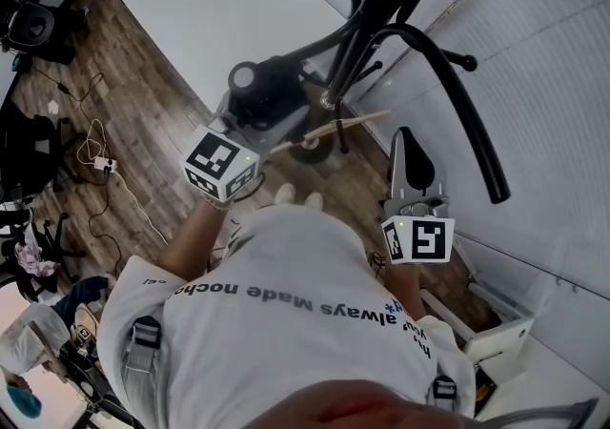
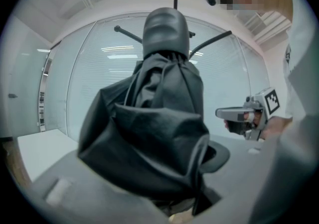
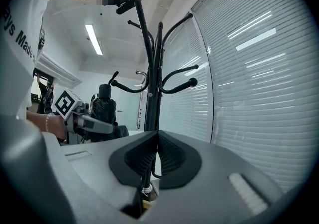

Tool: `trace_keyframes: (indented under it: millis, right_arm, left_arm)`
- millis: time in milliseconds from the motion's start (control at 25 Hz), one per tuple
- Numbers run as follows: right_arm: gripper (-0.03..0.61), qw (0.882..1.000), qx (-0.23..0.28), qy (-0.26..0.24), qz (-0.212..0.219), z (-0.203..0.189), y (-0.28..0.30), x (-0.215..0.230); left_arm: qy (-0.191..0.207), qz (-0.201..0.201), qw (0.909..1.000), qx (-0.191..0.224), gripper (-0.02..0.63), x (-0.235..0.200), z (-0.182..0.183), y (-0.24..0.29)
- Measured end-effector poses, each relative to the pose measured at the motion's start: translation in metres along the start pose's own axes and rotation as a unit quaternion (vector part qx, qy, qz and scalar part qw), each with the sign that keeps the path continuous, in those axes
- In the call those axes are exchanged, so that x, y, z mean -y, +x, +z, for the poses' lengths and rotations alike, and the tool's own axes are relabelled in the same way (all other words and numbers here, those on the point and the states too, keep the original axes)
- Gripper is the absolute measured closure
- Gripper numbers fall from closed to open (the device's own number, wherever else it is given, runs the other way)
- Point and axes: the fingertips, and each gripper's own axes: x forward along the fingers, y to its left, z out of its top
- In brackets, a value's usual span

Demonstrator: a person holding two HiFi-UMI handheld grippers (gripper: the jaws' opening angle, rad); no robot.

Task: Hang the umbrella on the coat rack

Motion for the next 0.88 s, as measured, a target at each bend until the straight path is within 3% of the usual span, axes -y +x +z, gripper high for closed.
trace_keyframes:
  millis: [880]
  right_arm:
    - [0.577,1.0,-0.001,0.002,0.0,0.002,-0.003,-0.003]
  left_arm:
    - [-0.025,0.002,0.9993,-0.03,0.337,0.001,-0.023,-0.005]
